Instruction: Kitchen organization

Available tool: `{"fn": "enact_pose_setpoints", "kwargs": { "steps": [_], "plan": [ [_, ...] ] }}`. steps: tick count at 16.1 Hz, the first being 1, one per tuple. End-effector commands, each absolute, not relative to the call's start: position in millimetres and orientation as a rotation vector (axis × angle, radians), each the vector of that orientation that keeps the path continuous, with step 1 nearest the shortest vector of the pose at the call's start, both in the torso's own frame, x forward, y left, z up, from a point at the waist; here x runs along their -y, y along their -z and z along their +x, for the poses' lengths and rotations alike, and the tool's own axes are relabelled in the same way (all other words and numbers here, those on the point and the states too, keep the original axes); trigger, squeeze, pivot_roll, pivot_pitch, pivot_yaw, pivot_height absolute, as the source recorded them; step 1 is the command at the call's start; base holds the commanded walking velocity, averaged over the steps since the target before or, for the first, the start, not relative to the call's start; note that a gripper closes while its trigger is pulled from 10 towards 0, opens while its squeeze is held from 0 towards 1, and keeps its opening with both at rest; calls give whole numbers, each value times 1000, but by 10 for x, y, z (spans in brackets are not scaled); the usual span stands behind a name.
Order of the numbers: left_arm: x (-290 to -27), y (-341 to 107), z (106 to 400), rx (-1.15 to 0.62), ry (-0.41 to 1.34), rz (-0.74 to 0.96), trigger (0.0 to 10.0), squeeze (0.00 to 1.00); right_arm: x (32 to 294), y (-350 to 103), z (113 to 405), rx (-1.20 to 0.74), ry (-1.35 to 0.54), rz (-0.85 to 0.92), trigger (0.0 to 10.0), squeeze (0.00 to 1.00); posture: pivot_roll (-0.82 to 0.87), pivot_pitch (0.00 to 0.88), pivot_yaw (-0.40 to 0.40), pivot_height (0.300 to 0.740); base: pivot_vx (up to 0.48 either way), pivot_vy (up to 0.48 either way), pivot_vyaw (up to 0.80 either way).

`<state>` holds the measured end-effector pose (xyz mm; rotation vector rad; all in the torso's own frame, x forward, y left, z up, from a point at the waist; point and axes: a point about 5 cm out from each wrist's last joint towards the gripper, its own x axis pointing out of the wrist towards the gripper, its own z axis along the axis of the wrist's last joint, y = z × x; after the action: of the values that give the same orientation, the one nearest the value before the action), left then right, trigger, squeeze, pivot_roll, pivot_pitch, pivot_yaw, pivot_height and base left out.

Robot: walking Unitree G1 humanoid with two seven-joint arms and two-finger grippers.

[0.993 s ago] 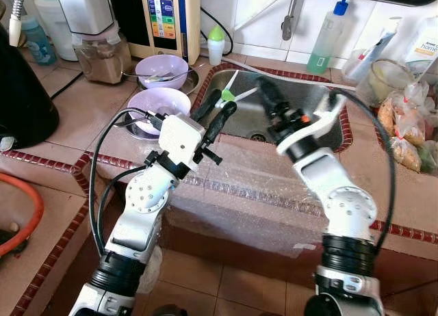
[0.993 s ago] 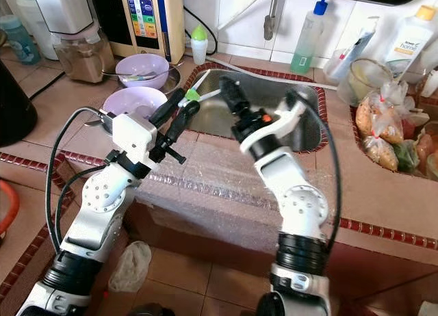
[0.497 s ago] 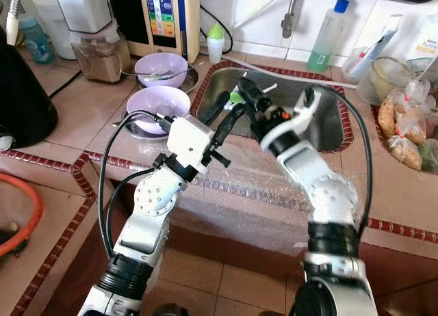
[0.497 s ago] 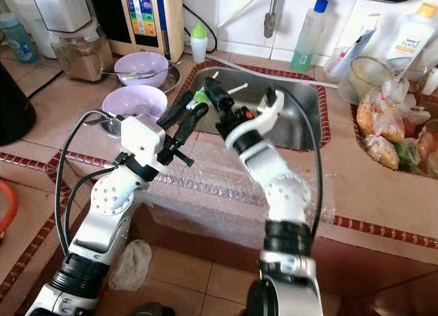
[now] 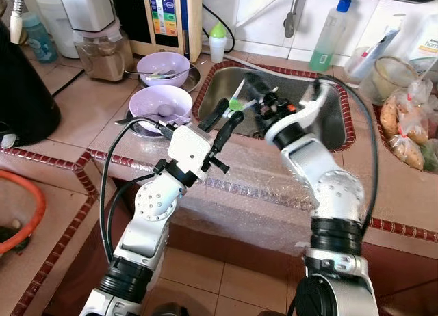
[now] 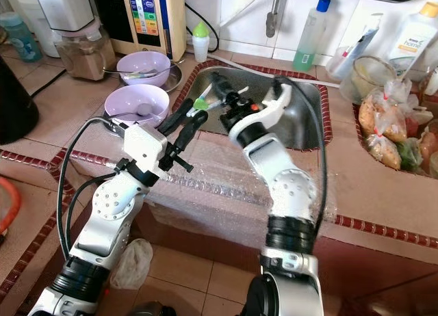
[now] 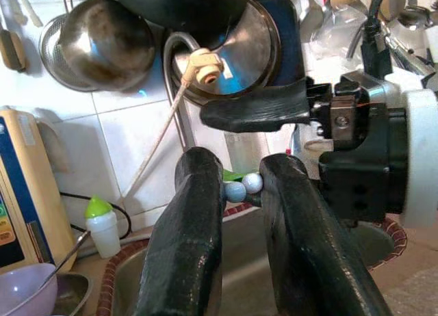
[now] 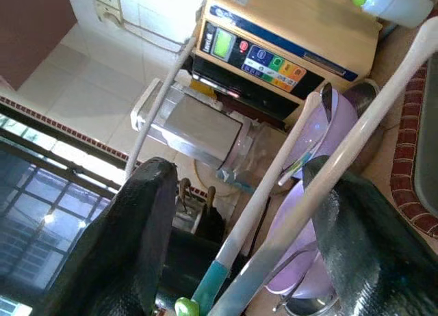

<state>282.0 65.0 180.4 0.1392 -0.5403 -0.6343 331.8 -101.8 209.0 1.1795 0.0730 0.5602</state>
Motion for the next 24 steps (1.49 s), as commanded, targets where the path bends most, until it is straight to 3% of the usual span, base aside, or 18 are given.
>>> {"fn": "enact_pose_setpoints", "kwargs": {
  "steps": [1, 4, 6, 14, 15, 16, 17, 18, 21, 22, 23, 24],
  "plan": [
    [-668, -1737, 2839, 511, 619, 153, 0, 0, 1099, -2135, 3295, -47, -543, 1179, 0, 0, -79, 0, -1, 740, 0, 0, 0],
    [-671, -1731, 2877, 511, 618, 158, 39, 0, 1147, -2083, 3235, -54, -519, 1188, 0, 0, -85, 0, 7, 740, 0, 0, 0],
    [-668, -1721, 2891, 509, 619, 161, 1373, 0, 1135, -2059, 3203, -67, -534, 1176, 0, 0, -88, 0, 10, 740, 0, 0, 0],
    [-574, -1700, 2872, 515, 636, 135, 1490, 0, 905, -2072, 3203, -113, -622, 1199, 0, 0, -92, 0, 6, 740, 0, 0, 0],
    [-564, -1694, 2865, 514, 640, 132, 1490, 0, 853, -2066, 3223, -128, -634, 1201, 6510, 0, -92, 0, 6, 740, 0, 0, 0],
    [-558, -1689, 2859, 513, 642, 131, 1529, 0, 828, -2064, 3239, -137, -639, 1198, 10000, 0, -91, 0, 4, 740, 0, 0, 0],
    [-551, -1682, 2851, 513, 644, 131, 1529, 0, 822, -2059, 3260, -141, -631, 1200, 10000, 702, -90, 0, 3, 740, 0, 0, 0],
    [-549, -1674, 2843, 512, 647, 131, 1725, 0, 839, -2043, 3299, -147, -604, 1190, 10000, 1000, -87, 0, 1, 740, 0, 0, 0],
    [-555, -1650, 2829, 504, 651, 131, 1961, 0, 869, -2045, 3329, -143, -594, 1195, 10000, 1000, -88, 0, 2, 740, 0, 0, 0],
    [-552, -1640, 2822, 501, 655, 132, 2078, 0, 869, -2053, 3337, -140, -596, 1198, 10000, 471, -88, 0, 2, 740, 0, 0, 0],
    [-546, -1637, 2818, 500, 659, 133, 2196, 0, 871, -2056, 3347, -139, -591, 1199, 0, 0, -88, 0, 2, 740, 0, 0, 0],
    [-542, -1636, 2817, 501, 662, 134, 2588, 0, 873, -2056, 3355, -139, -585, 1203, 0, 0, -88, 0, 2, 740, 0, 0, 0]
  ]
}}
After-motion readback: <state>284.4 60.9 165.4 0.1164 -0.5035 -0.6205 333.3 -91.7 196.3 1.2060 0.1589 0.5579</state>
